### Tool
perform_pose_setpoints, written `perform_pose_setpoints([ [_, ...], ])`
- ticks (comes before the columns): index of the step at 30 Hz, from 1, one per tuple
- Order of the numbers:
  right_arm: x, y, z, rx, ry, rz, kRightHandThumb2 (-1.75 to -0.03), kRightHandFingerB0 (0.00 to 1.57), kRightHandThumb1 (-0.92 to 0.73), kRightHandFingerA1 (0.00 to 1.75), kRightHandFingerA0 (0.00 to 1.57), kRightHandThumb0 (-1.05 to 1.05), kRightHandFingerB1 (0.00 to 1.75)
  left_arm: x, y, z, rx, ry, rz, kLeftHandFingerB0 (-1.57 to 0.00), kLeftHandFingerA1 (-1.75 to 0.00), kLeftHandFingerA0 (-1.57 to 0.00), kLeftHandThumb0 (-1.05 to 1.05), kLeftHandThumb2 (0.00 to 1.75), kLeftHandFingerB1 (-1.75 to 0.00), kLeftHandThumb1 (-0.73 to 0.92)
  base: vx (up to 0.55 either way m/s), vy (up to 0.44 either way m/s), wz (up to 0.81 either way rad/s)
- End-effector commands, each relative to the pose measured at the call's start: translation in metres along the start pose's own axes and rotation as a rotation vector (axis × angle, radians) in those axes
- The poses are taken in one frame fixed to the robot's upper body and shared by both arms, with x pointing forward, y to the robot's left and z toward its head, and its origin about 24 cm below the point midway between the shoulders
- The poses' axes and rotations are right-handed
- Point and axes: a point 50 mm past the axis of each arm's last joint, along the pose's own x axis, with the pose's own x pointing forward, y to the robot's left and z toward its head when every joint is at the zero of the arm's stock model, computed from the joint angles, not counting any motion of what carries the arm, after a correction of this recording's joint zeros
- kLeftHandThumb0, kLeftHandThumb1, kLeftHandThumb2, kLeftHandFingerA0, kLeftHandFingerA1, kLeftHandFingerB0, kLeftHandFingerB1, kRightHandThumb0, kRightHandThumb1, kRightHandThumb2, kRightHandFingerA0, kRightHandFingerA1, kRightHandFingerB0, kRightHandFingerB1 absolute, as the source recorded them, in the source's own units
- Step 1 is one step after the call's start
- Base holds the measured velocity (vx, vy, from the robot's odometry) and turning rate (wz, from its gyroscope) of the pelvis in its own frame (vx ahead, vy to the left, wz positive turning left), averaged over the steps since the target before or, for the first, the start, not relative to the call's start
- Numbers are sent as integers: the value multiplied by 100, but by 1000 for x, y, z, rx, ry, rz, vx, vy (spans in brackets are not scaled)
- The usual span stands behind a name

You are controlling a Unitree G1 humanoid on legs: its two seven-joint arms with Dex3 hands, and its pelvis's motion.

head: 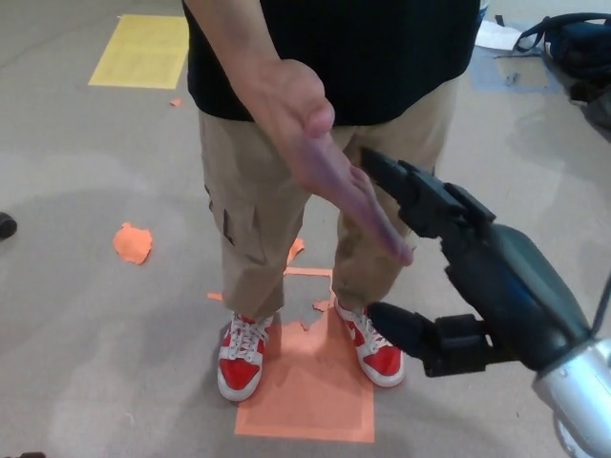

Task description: The robot extends its right arm to grab a person's hand and shakes it

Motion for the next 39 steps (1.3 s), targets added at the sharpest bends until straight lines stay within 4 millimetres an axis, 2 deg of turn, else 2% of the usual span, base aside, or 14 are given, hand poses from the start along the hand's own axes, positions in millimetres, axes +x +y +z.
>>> perform_pose_setpoints([
  [1, 19, -2, -11, -68, 178, 68, -104, 0, -67, 20, 0, -89, 20, -4, 1, -10, 5, -5, 29, -16, -53, -34, -80, 113, -41, 78, 0, 0, 0],
  [2, 21, -2, -11, -70, 181, 69, -104, 0, -70, 16, 0, -93, 15, -4, 2, -10, 6, -3, 28, -29, -34, -30, -77, 69, -32, 92, 0, 0, 0],
  [7, 31, -5, -9, -69, 220, 84, -105, 0, -70, 14, 0, -93, 14, -4, 5, -8, -13, -17, 22, -27, -32, -23, -77, 69, -31, 92, 0, 0, 0],
  [17, 50, -4, -19, -112, 291, 83, -111, 0, -78, 9, 0, -104, 9, -4, 6, -5, 2, -21, 8, -24, -34, -29, -76, 70, -31, 92, 0, 0, 0],
  [18, 52, -4, -19, -114, 295, 81, -109, 0, -74, 13, 0, -96, 13, -4, 6, -5, 0, -18, 7, -23, -33, -28, -77, 70, -31, 91, 0, 0, 0],
  [26, 70, 0, -24, -122, 322, 80, -110, 0, -73, 14, 0, -95, 14, -3, 6, -4, 2, -18, 20, -27, -34, -31, -76, 70, -31, 92, 0, 0, 0],
  [27, 73, 0, -26, -127, 330, 82, -66, 0, -87, 0, 0, -90, 0, -3, 7, -4, 5, -18, 21, -27, -35, -32, -75, 70, -31, 92, 0, 0, 0],
  [28, 74, 0, -26, -130, 336, 84, -66, 0, -87, 0, 0, -90, 0, -3, 7, -4, 7, -18, 22, -27, -35, -32, -75, 70, -31, 92, 0, 0, 0],
  [29, 75, 0, -27, -133, 341, 82, -97, 0, -73, 0, 0, -99, 1, -3, 7, -4, -3, -20, 17, -27, -34, -31, -74, 69, -31, 92, 0, 0, 0],
  [30, 77, 0, -29, -143, 352, 79, -83, 0, -80, 0, 0, -87, 0, -3, 7, -4, -13, -19, 18, -28, -35, -32, -75, 68, -31, 92, 0, 0, 0],
  [31, 78, 0, -30, -147, 356, 78, -83, 0, -80, 0, 0, -87, 0, -3, 7, -4, -15, -17, 19, -28, -35, -32, -75, 68, -31, 92, 0, 0, 0],
  [32, 80, 0, -31, -160, 360, 73, -111, 0, -78, 9, 0, -103, 8, -3, 7, -4, -14, -17, 20, -27, -34, -32, -75, 69, -31, 92, 0, 0, 0],
  [38, 93, 2, -40, -194, 393, 76, -111, 0, -77, 9, 0, -102, 9, -2, 6, -3, 8, -9, 22, -25, -35, -33, -76, 70, -31, 91, 0, 0, 0],
  [39, 96, 2, -41, -203, 401, 80, -111, 0, -73, 14, 0, -95, 14, -2, 6, -3, 8, -6, 21, -26, -35, -34, -75, 70, -32, 92, 0, 0, 0],
])
